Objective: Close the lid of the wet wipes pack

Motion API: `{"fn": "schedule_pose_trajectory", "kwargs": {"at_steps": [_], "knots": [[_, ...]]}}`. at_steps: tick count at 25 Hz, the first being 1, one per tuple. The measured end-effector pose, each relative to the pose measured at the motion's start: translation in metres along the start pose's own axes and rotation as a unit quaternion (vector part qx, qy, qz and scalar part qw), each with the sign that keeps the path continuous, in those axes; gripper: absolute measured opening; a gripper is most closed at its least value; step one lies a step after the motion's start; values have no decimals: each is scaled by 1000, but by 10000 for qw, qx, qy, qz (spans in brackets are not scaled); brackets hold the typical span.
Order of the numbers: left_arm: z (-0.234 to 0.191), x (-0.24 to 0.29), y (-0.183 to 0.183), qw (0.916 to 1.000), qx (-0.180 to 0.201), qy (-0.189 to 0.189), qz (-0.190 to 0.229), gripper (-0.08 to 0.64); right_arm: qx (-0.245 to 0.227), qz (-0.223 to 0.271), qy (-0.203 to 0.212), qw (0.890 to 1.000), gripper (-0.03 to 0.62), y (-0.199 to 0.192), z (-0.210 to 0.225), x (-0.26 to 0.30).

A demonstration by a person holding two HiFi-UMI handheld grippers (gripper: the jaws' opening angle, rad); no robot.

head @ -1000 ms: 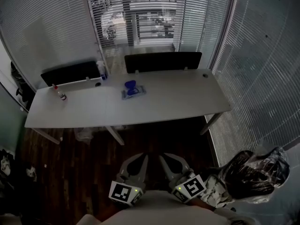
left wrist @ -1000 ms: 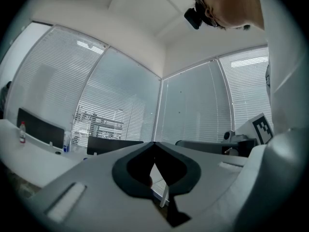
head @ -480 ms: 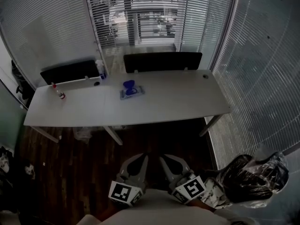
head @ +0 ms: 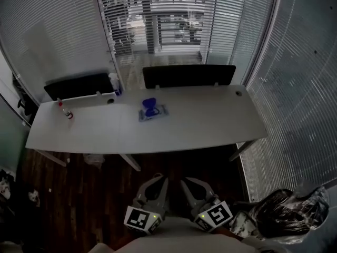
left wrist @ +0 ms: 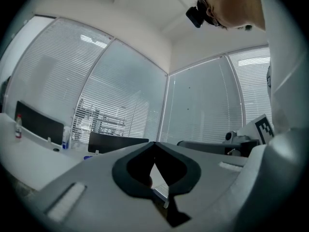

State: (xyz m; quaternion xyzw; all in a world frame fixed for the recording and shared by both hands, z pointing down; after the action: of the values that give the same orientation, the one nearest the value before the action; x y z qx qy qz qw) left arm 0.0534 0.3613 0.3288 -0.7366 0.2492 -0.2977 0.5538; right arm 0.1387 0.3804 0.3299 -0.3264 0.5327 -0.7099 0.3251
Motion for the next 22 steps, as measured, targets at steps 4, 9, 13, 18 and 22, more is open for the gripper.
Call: {"fn": "schedule_pose_trajectory", "kwargs": {"at_steps": [4, 9, 13, 18, 22], "knots": [[-58, 35, 5, 9998, -168, 26, -66, 3, -61, -105, 62, 9999, 0, 5, 18, 61], [-143, 80, 28, 9994, -317, 110, -97, 3, -47, -143, 63, 9999, 0, 22, 49, 154], [-207, 107, 54, 9987, -431, 226, -126, 3, -101, -195, 64, 9997, 0, 44, 67, 226], [-269, 137, 77, 9983, -444, 368, -57, 3, -167, -243, 121, 9995, 0, 65, 89, 292], [-299, 156, 93, 9984, -420, 376, -22, 3, -207, -210, 129, 9995, 0, 82, 99, 327]]}}
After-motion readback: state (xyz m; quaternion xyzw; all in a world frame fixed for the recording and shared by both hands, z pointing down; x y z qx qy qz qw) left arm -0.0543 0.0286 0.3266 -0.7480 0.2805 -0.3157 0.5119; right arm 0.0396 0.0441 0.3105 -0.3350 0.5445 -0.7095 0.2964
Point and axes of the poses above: the fingertips, and each gripper's own axes: x forward along the fingers, z to its right, y out of its top, the point moved 3 cm from there along -x, backward along the fingers, and after that the axes turned 10 degrees about -z, right-handed, at the moved point
